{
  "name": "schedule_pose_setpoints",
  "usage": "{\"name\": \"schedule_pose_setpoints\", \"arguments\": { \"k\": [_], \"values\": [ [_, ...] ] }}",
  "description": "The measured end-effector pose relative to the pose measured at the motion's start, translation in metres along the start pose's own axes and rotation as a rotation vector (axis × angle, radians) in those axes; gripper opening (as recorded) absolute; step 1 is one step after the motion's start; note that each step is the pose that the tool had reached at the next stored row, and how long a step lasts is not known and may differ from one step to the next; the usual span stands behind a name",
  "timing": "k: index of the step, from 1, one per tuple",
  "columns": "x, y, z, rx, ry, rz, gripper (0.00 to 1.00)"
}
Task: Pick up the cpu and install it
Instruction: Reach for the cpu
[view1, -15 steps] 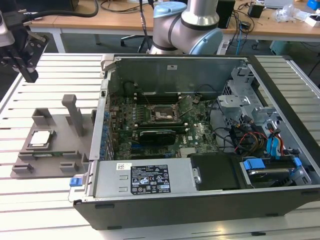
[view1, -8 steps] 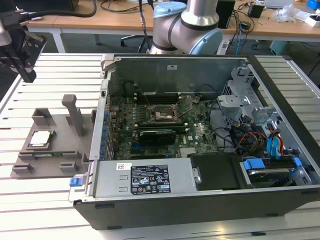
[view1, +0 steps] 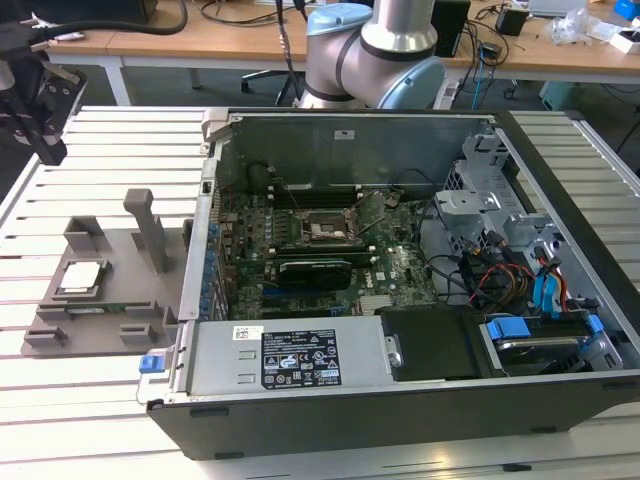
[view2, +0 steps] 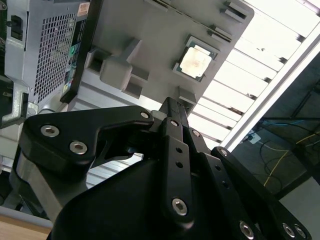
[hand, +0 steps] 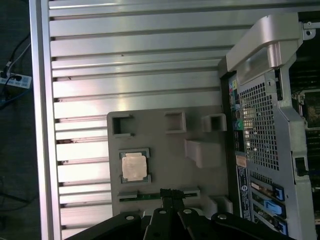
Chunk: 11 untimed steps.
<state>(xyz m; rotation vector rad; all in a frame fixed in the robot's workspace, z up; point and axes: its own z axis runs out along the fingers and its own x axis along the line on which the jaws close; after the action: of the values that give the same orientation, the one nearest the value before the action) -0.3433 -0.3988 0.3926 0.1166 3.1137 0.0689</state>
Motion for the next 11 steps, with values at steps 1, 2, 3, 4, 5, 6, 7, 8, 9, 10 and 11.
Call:
{"name": "schedule_pose_setpoints", "arguments": {
  "k": [1, 2, 3, 4, 5, 6, 7, 8, 9, 10, 11],
  "values": [
    [0.0008, -0.0001, 0.0, 0.0, 0.0, 0.0, 0.11],
    [0.0014, -0.0001, -0.0001, 0.0, 0.0, 0.0, 0.11],
    [0.0036, -0.0003, -0.0001, 0.0, 0.0, 0.0, 0.11],
    [0.0042, -0.0003, -0.0001, 0.0, 0.0, 0.0, 0.11],
    [0.005, -0.0004, -0.0001, 0.0, 0.0, 0.0, 0.11],
    [0.0059, -0.0005, -0.0001, 0.0001, 0.0, 0.0, 0.11],
    [0.0069, -0.0005, -0.0001, 0.0, 0.0, 0.0, 0.11],
    [0.0077, -0.0006, -0.0001, 0.0, -0.0001, 0.0, 0.11],
    [0.0082, -0.0006, -0.0002, 0.0001, 0.0, 0.0, 0.11],
    [0.0089, -0.0007, -0.0002, 0.0, 0.0, 0.0, 0.11],
    [0.0098, -0.0007, -0.0002, 0.0, 0.0, 0.0, 0.11]
  ]
}}
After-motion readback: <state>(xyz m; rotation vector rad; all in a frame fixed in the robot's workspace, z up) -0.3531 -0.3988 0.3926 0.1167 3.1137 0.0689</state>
